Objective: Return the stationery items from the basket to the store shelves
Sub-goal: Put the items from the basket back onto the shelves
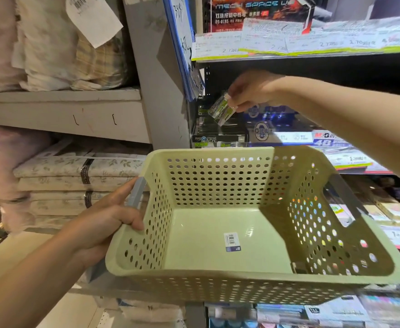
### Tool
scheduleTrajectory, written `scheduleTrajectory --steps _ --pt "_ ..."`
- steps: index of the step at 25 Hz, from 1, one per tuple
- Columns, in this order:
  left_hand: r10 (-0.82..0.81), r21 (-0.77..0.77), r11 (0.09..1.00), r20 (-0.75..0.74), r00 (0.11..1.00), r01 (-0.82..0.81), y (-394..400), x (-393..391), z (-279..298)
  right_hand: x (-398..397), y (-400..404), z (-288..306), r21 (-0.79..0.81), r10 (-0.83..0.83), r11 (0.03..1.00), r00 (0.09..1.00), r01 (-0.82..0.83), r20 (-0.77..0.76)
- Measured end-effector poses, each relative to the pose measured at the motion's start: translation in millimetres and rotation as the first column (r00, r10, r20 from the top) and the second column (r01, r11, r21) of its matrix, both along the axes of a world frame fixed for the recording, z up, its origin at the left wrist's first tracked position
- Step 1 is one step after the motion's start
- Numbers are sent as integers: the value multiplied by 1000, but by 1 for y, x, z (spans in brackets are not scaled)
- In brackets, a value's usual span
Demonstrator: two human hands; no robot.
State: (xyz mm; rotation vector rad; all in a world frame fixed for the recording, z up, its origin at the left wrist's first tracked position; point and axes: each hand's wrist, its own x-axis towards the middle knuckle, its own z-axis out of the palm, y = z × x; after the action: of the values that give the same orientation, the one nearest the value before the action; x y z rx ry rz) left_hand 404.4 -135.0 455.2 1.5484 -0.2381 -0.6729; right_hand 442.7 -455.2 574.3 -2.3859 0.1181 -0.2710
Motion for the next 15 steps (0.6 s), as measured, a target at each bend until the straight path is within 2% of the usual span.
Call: scheduleTrajectory --steps 3,6,11,15 --pt "2 -25 1000 -5 1000 -2 1 -3 1 17 -6 6 -247 96 964 995 -103 -40" --pt "4 -9 1000 -4 1000 -4 3 -4 2 27 -9 12 -370 161 909 980 -193 -118" --pt "31 -18 999 -27 999 -31 4 -5 0 36 -2 14 -575 160 771 958 -273 -239" --pt "42 -24 999 -34 999 -42 2 -5 0 38 16 9 -671 195 689 962 -272 -189"
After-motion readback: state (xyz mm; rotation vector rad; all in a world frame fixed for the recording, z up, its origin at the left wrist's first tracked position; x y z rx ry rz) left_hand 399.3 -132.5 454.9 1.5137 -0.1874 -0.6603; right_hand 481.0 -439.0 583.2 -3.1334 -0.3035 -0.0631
